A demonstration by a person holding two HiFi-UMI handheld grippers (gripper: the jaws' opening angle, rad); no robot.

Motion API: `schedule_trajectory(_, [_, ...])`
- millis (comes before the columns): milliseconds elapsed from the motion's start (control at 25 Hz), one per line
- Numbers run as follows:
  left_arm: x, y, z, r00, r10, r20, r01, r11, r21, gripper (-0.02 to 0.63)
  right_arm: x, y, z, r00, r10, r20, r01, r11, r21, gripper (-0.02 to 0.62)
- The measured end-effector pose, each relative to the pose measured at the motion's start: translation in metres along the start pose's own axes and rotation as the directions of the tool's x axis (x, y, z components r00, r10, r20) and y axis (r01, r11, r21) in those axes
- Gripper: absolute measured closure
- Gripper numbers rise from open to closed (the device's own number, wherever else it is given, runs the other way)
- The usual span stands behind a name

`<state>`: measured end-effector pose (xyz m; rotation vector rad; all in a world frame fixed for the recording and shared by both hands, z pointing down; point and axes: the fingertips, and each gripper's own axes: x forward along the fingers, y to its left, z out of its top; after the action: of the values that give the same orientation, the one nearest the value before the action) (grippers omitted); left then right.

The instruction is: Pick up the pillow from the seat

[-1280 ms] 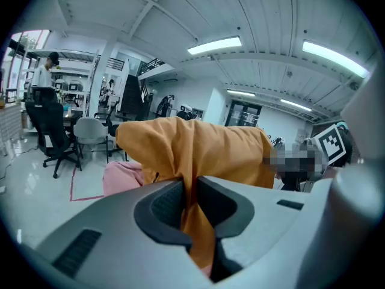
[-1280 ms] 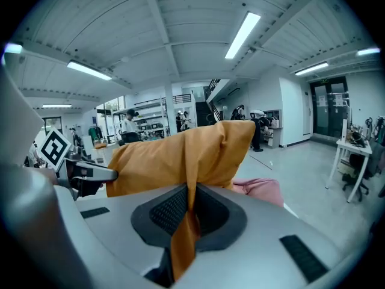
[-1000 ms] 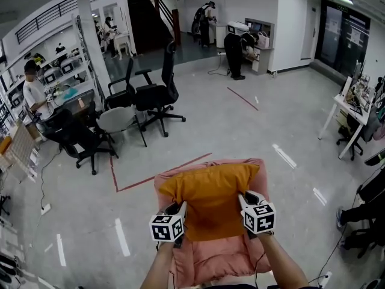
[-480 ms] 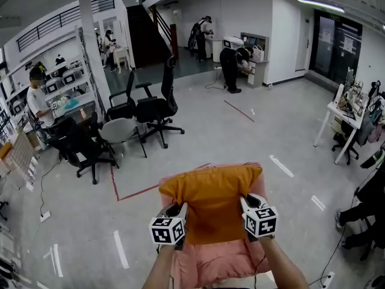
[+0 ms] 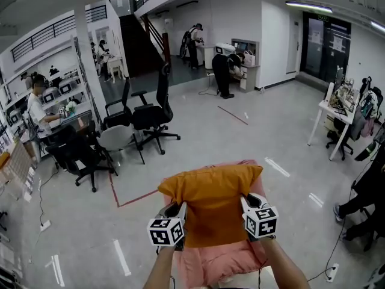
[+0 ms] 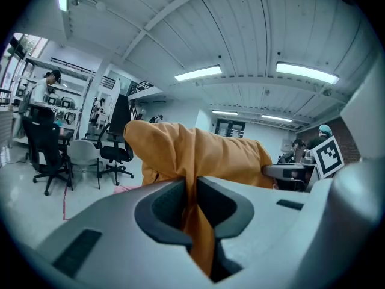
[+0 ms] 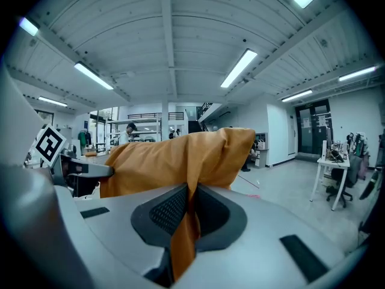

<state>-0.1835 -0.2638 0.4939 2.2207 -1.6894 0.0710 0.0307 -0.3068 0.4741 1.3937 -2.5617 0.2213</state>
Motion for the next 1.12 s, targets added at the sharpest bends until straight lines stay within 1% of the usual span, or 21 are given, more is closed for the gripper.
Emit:
schedule_trajectory(320, [-0.031,-0.003,0.007,0.999,-0.030,0.023,0.030,1.000,0.006,0.549,-0.025,0.022,0.005,0.999,-0.026,0.022,0.026,1.000,0.002,0.554])
schedule_trajectory(640, [-0.051,0.016,0.009,0.999,-0.031,0.033,0.031,1.000,0.002,0.549,-0.024,0.049,0.004,0.999,-0.032,0.027,0.031,0.999,0.006,0.554])
schedule_trajectory(960, [-0.056,0.022,0.018,0.998,-0.029,0.053,0.029,1.000,0.004,0.549,-0.020,0.055,0.010,0.999,-0.024,0.037,0.024,1.000,0.011,0.554])
schedule_trajectory(1120, [-0.055,0.017,0.019,0.998,-0.029,0.059,0.029,1.000,0.005,0.549,-0.024,0.052,0.011,0.999,-0.023,0.046,0.023,1.000,0.013,0.554])
